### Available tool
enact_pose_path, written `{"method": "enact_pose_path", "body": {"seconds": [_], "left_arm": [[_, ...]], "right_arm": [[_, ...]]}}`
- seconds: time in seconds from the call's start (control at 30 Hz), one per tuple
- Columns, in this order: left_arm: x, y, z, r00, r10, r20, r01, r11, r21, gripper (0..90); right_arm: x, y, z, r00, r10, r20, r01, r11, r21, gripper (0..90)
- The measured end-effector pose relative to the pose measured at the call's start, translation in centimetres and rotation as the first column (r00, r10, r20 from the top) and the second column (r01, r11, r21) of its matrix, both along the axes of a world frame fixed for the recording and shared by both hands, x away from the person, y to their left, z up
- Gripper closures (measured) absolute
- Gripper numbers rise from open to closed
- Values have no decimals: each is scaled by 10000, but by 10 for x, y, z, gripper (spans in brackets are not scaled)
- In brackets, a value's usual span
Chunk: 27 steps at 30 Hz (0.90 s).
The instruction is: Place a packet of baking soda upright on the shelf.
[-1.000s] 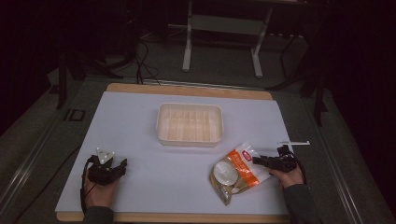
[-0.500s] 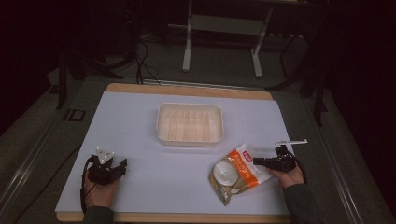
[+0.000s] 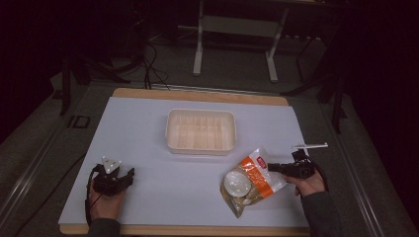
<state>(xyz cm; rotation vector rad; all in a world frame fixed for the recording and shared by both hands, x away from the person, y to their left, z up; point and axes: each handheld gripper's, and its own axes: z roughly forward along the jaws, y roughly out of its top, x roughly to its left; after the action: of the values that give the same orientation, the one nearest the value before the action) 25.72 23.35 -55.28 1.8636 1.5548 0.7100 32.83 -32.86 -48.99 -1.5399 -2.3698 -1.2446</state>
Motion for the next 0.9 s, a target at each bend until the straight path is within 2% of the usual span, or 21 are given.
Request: {"method": "enact_pose_path", "body": {"seconds": [0.27,0.47,0.57,0.73,0.9], "left_arm": [[0,0,0,10000,13,10,-14,10000,24,438],[0,0,0,10000,7,0,-7,10000,13,437],[0,0,0,10000,3,8,-3,10000,14,437],[0,0,0,10000,-1,10,1,10000,22,437],[0,0,0,10000,0,9,0,10000,22,437]], "right_arm": [[-3,9,19,9999,32,111,-37,9987,517,900],[-7,19,34,9987,182,468,-220,9964,819,900],[-9,24,40,9980,335,530,-394,9926,1152,900],[-11,31,48,9961,550,683,-639,9886,1366,900],[-11,36,53,9947,758,689,-874,9790,1840,900]]}}
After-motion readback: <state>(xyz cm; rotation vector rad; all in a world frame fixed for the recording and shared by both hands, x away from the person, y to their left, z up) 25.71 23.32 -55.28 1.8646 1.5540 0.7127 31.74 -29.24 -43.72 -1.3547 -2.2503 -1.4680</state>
